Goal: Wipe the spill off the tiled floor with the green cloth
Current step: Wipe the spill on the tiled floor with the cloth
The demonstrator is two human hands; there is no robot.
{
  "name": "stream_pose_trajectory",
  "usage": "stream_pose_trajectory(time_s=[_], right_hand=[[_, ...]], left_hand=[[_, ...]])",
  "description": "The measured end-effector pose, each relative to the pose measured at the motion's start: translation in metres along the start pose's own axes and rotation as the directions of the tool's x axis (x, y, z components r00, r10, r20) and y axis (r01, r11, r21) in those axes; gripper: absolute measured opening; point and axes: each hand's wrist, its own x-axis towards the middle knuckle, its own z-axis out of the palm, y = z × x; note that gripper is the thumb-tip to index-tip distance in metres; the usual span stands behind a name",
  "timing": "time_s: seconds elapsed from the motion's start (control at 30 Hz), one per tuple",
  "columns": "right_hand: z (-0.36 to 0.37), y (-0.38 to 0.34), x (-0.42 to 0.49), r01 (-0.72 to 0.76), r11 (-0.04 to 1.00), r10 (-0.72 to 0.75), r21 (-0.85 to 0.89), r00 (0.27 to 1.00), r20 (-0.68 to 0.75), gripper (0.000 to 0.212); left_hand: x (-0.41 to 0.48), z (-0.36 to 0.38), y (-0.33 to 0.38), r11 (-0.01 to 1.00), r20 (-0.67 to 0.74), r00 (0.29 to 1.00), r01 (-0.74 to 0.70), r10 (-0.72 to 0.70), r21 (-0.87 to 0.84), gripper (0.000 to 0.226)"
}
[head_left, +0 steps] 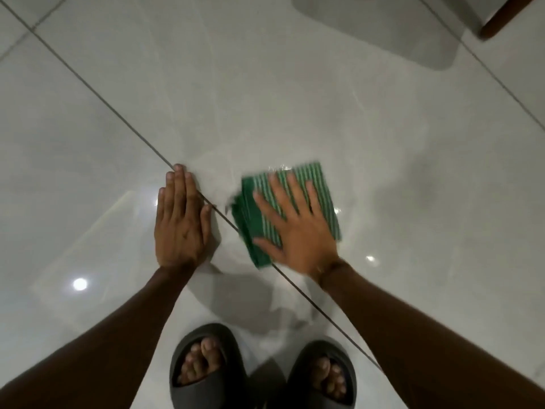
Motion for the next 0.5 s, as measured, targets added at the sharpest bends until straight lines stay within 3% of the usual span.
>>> stream_pose_trajectory(time_s=[0.07,0.17,0.27,0.33,0.4,0.47,0.5], right_hand=[[0.007,0.021,-0.079,0.02,0.999,-0.019,-0.027,0.999,0.037,0.094],[-0.01,0.095,-0.137,-0.256,0.965,0.26,-0.064,0.963,0.068,0.095],[-0.025,0.126,-0.061,-0.61,0.791,0.611,0.048,0.792,0.007,0.1],[-0.027,0.1,0.012,-0.695,0.712,0.701,0.098,0.709,-0.073,0.103],[-0.018,0.05,0.064,-0.6,0.797,0.603,0.07,0.789,-0.114,0.102],[-0.011,-0.01,0.077,-0.315,0.949,0.315,0.021,0.943,-0.109,0.097],[-0.003,-0.038,0.066,-0.144,0.99,0.144,-0.001,0.986,-0.083,0.095]], left_hand=[[-0.003,-0.001,-0.005,1.0,0.004,1.0,-0.001,0.001,-0.025,0.072],[-0.027,0.001,-0.012,0.997,-0.013,1.0,-0.003,0.002,-0.072,0.072],[-0.044,-0.003,-0.013,0.997,0.013,1.0,0.017,-0.016,-0.072,0.073],[-0.045,-0.007,-0.016,0.997,0.045,0.999,-0.007,0.011,-0.079,0.074],[-0.043,-0.009,-0.018,0.997,0.05,0.999,-0.014,0.018,-0.07,0.073],[-0.042,-0.01,-0.017,0.998,0.006,1.0,0.02,-0.02,-0.055,0.071],[-0.041,-0.01,-0.02,0.998,-0.022,0.998,0.05,-0.051,-0.038,0.069]])
